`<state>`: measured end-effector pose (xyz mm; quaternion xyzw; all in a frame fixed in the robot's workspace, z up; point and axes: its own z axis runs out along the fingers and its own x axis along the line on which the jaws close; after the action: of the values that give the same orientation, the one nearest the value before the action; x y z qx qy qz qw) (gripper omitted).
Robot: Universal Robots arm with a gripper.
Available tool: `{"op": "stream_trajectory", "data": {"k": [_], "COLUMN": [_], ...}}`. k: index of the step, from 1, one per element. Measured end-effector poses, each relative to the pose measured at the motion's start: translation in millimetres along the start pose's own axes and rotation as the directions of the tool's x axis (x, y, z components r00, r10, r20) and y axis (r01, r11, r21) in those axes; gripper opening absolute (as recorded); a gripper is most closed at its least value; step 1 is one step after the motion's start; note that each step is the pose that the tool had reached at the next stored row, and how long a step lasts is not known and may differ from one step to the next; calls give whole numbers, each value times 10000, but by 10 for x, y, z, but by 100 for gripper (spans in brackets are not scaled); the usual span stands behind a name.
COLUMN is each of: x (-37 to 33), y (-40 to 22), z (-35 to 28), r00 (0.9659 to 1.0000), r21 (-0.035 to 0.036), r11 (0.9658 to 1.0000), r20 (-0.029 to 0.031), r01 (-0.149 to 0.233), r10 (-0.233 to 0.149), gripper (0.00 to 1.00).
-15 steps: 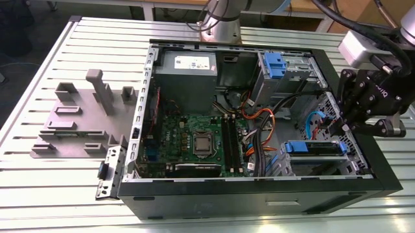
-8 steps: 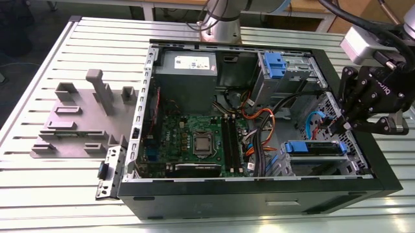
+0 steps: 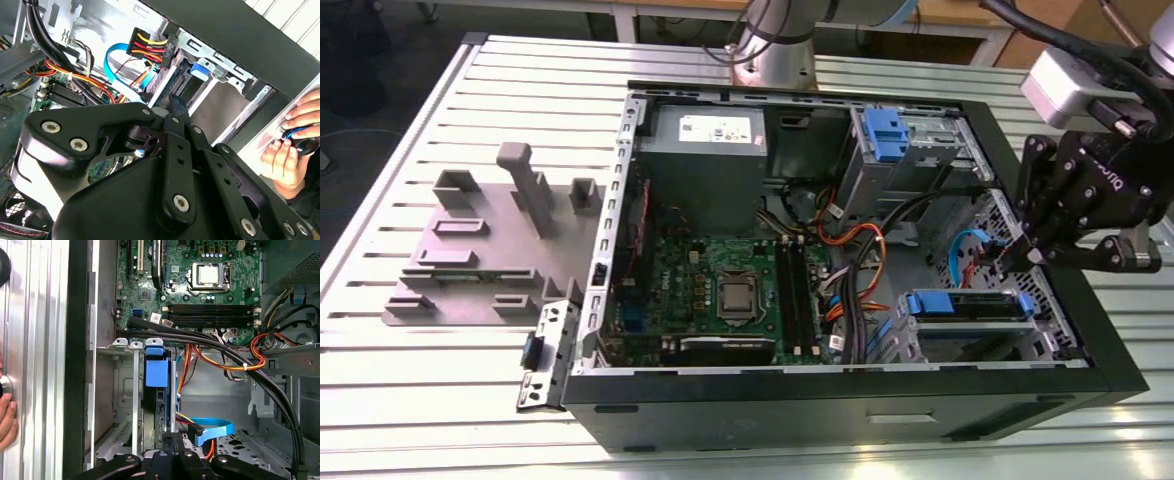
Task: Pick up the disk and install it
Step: 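Insert the first disk wire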
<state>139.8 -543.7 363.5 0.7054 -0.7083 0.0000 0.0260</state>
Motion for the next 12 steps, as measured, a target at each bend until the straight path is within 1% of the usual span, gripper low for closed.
{"op": "stream_trajectory", "data": {"k": [5, 8, 12], "x": [-17, -26, -47], "y": [-38, -55, -97], "z": [-2, -2, -5], "r00": [10000, 10000, 10000], "r21": [-38, -41, -41], "r11": [10000, 10000, 10000], "r20": [-4, -4, -5], "r01": [15, 15, 15], "r10": [-15, -15, -15], "gripper": [11, 11, 11]}}
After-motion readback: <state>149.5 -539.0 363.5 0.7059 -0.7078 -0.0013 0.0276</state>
